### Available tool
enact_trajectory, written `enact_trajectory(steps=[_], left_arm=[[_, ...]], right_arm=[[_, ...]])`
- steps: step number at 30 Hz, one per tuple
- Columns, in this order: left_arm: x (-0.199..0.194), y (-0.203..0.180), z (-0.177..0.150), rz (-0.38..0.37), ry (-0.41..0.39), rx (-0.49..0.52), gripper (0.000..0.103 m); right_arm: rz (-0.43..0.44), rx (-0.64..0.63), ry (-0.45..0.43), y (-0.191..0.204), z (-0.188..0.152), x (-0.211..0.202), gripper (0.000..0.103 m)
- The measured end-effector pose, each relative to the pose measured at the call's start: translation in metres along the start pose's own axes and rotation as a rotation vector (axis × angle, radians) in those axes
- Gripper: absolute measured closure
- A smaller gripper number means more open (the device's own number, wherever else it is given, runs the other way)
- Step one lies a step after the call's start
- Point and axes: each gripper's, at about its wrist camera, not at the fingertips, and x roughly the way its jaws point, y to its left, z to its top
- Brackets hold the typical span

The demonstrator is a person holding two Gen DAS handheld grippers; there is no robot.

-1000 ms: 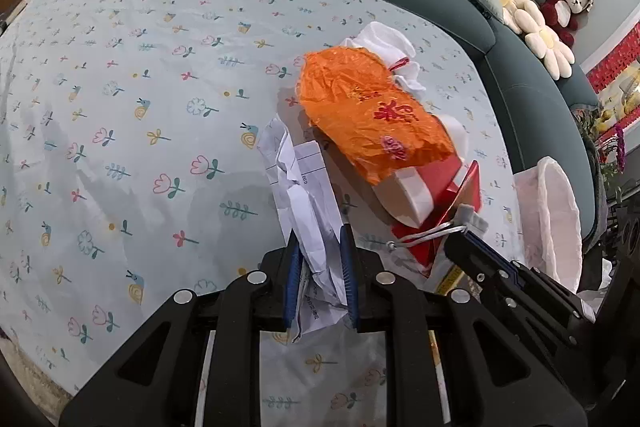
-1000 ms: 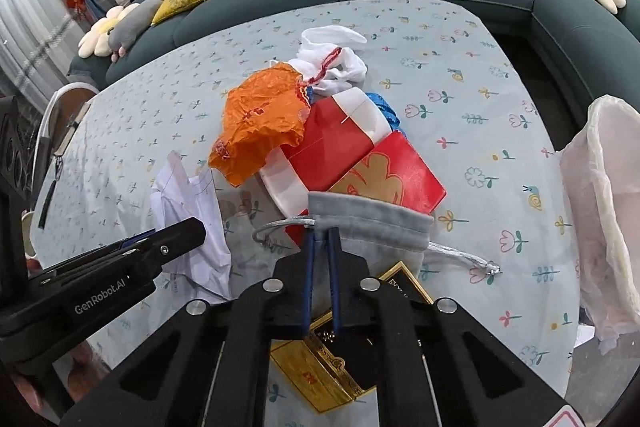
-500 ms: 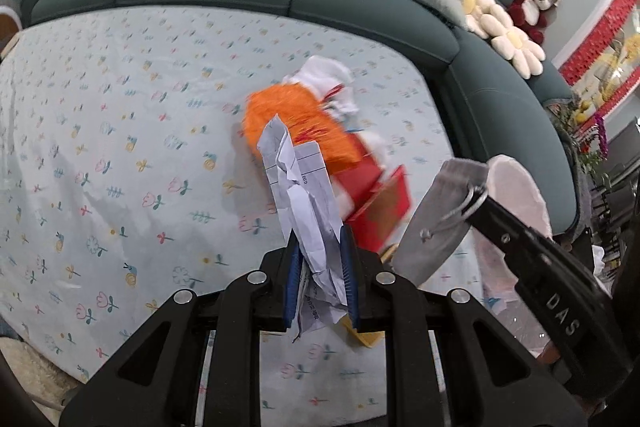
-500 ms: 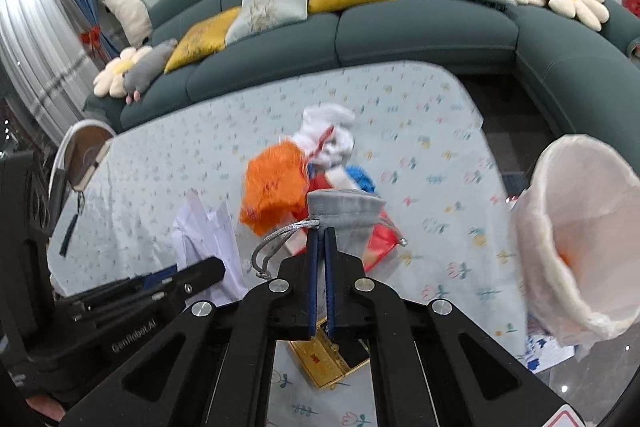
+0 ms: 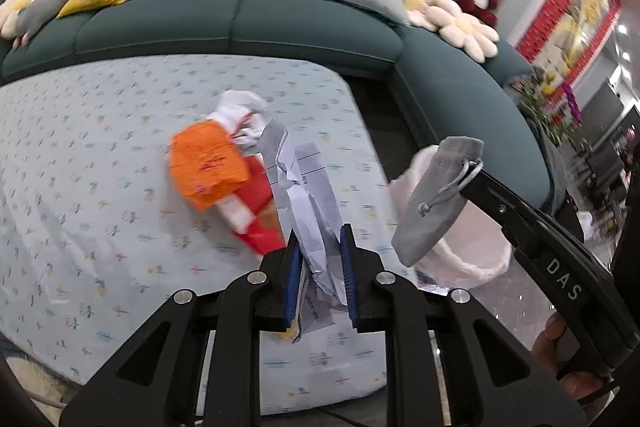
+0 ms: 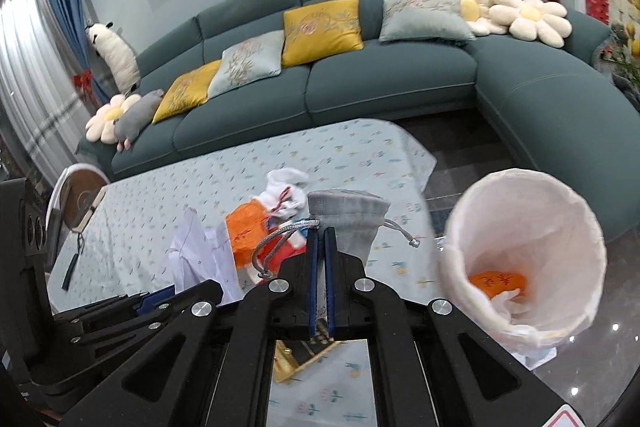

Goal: Collect trash
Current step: 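Carry the paper bag and grey pouch to the wastebasket and open both tools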

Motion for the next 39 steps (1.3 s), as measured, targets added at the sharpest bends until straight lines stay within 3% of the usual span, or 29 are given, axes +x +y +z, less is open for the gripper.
enact_trajectory(steps=[10,22,39], left_arm=[[0.015,-0.071,0.006,-0.063,0.011,0.103,0.085],[0.061,-0.153,0.007,-0.164,0.074,0.245,0.085],[0.122,-0.201,0.018,-0.227,0.150,0.279,0.082]], right_arm=[[-0.072,0.068,-0.051,-0.063,-0.001,-0.032,0.100],[-0.166,0.163,-0.066,-0.143,-0.007,-0.046,0.100],[-0.222,0.233,-0.044,-0.201,-0.011,-0.032,0.100]])
